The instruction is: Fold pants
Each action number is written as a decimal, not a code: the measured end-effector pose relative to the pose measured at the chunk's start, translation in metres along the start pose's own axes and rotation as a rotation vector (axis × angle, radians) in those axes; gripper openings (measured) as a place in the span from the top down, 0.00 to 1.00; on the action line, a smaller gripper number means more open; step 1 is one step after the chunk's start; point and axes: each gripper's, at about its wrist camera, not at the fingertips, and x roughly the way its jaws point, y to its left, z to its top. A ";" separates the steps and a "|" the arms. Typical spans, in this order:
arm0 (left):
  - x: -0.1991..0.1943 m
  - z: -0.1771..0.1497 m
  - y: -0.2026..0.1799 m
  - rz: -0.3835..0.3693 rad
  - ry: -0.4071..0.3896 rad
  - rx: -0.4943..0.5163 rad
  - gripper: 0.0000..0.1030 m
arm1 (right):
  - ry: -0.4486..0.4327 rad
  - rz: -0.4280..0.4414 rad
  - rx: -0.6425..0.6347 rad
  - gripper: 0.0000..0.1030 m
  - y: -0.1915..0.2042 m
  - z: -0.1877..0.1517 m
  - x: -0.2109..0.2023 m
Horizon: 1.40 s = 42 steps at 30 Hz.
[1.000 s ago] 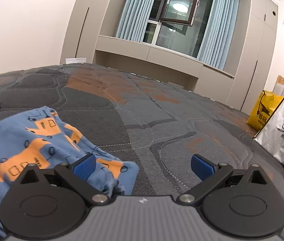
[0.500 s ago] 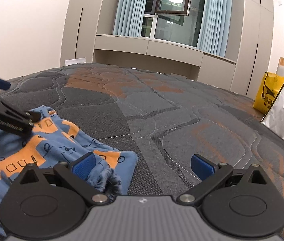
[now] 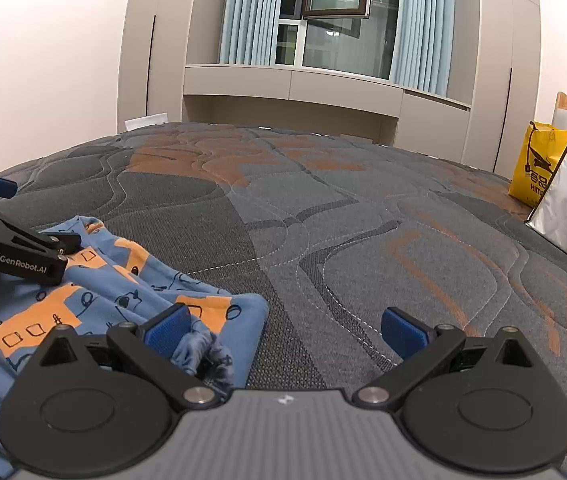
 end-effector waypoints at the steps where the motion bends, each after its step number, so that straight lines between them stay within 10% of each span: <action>1: -0.001 0.000 0.000 -0.001 -0.002 -0.001 0.00 | 0.000 -0.003 -0.001 0.00 0.000 0.000 0.000; 13: -0.041 -0.004 0.012 -0.015 -0.056 -0.052 0.00 | -0.080 -0.081 0.032 0.00 0.008 0.003 -0.040; 42: -0.096 -0.062 0.014 -0.107 0.004 -0.157 0.00 | 0.040 -0.114 0.038 0.00 0.021 -0.041 -0.086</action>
